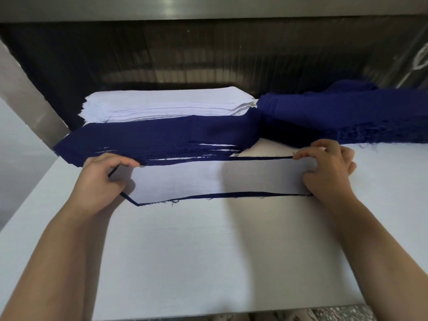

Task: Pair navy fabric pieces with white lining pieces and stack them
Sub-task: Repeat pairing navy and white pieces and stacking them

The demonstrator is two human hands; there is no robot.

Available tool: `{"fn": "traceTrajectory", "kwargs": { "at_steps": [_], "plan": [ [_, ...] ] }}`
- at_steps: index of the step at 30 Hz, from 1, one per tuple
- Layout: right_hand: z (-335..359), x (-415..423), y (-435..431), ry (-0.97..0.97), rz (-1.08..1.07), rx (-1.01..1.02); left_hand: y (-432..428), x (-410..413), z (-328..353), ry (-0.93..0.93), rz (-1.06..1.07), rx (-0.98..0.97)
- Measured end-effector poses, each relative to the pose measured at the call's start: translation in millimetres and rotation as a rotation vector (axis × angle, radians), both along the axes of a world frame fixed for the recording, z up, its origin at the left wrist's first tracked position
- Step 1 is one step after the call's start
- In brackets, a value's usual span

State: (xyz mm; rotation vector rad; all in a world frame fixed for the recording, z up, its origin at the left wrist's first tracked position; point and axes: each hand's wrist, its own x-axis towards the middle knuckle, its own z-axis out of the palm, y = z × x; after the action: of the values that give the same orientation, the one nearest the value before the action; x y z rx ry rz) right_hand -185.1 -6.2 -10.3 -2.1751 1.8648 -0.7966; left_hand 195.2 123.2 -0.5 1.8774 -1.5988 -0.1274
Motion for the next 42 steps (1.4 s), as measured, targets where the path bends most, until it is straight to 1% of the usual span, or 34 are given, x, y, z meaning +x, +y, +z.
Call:
{"fn": "traceTrajectory", "kwargs": {
  "at_steps": [3,5,7,11,14,16,18,20,22,24,28,32,33,34,36,37,38,42],
  "plan": [
    [1,2,1,-0.011,0.1,0.059,0,-3,-2,0.102,0.004,0.014],
    [2,2,2,-0.033,0.125,0.073,0,-3,-5,0.121,0.013,0.036],
    [3,4,3,0.0,0.117,0.074,-1,-1,-5,0.132,0.045,0.035],
    [6,19,4,0.076,0.113,-0.022,-9,-7,-5,0.117,0.122,-0.074],
    [14,39,-3,0.096,0.187,-0.059,-23,-10,0,0.121,0.211,-0.152],
    [20,55,-10,0.077,0.239,-0.068,-32,-9,6,0.11,0.263,-0.18],
    [26,71,-19,0.065,0.274,-0.085,-43,-6,11,0.097,0.344,-0.138],
    [31,89,-30,0.054,0.303,-0.106,-55,-3,15,0.112,0.426,-0.048],
    [35,107,-45,0.077,0.335,-0.102,-67,-1,19,0.116,0.459,0.006],
    [38,124,-61,0.126,0.363,-0.075,-81,-1,23,0.124,0.463,0.018],
    [34,147,-89,0.203,0.38,-0.013,-108,-4,34,0.227,0.428,0.021],
    [29,160,-110,0.192,0.367,-0.002,-139,-6,43,0.261,0.438,0.0],
    [28,162,-114,0.189,0.357,0.008,-145,-5,43,0.23,0.458,0.025],
    [26,165,-117,0.198,0.348,0.016,-152,-3,40,0.16,0.476,0.061],
    [22,169,-120,0.224,0.332,0.017,-162,1,36,-0.066,0.503,0.138],
    [20,171,-122,0.246,0.328,0.013,-166,4,34,-0.158,0.517,0.163],
    [18,173,-123,0.275,0.32,0.005,-169,5,32,-0.213,0.528,0.181],
    [14,179,-124,0.4,0.254,-0.004,-172,7,25,-0.233,0.548,0.318]
  ]
}}
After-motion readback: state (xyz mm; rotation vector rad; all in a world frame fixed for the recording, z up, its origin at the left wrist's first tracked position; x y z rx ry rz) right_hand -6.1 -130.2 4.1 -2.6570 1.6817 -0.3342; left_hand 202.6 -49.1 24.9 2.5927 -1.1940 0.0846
